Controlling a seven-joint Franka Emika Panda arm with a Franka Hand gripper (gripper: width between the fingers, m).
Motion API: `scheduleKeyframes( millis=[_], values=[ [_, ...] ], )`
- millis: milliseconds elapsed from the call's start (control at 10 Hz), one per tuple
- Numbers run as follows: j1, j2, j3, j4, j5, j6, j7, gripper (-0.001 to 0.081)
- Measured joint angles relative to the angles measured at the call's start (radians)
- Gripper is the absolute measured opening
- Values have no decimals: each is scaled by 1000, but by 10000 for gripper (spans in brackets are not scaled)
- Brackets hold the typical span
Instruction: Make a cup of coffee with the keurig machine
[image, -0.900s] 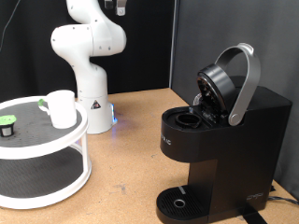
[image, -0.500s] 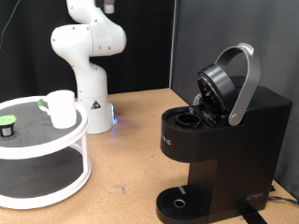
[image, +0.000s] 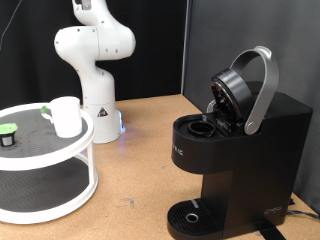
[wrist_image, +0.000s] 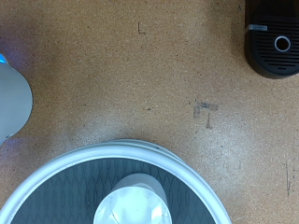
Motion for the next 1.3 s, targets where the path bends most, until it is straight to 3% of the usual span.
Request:
scheduleKeyframes(
  millis=[200, 900, 1300],
  values=[
    [-2, -1, -25, -1, -3, 0, -18, 805],
    [-56, -3, -202, 6, -183, 0, -206, 805],
    [-58, 1, -253, 14, -205, 16, -230, 805]
  ],
)
